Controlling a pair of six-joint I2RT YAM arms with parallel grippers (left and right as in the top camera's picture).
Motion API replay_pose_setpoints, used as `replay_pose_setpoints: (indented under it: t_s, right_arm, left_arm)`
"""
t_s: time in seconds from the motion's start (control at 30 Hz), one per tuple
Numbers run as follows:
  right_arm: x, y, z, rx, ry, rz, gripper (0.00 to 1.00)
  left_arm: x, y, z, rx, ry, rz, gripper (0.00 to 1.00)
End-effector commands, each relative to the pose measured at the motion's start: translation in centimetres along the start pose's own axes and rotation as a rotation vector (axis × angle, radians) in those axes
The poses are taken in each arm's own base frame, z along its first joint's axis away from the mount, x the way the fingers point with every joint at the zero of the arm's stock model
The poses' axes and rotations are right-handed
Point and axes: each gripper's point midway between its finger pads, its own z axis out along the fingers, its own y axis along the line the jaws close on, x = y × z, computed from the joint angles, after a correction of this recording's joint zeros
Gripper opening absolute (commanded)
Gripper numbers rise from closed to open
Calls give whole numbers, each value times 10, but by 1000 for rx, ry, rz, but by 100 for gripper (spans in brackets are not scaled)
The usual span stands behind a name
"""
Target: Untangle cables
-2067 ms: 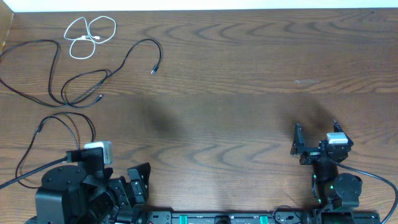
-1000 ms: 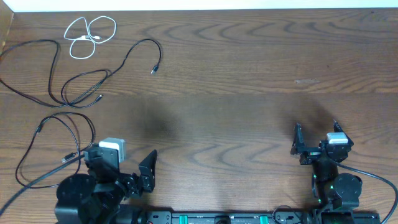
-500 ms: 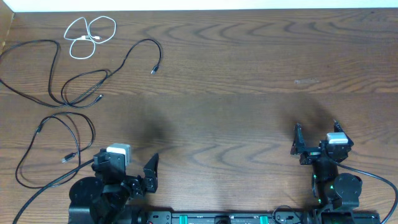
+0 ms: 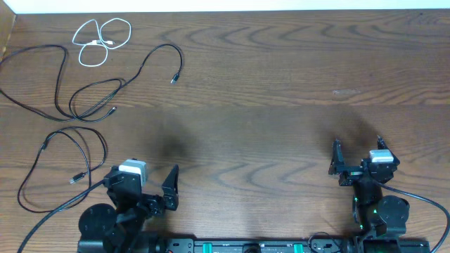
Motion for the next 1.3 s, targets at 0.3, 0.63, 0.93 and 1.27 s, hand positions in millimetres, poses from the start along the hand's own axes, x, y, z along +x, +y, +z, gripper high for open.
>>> replay_pose_setpoints:
  t_s: [0.3,0.63,0.93,1.27]
  right_arm:
    - [0,-2,0,9,-5,3,99]
    - [0,-2,0,9,-5,3,99]
    - [0,-2,0,9,-5,4,99]
    - [0,-2,0,9,-5,3,99]
  left_arm:
    - [-13,3,12,5,-198,53,98]
    - [-13,6,21,4,-253,65,98]
    - [-14,18,39,-33,-335,75,98]
    - [-11,30,49,-82,-382,73,98]
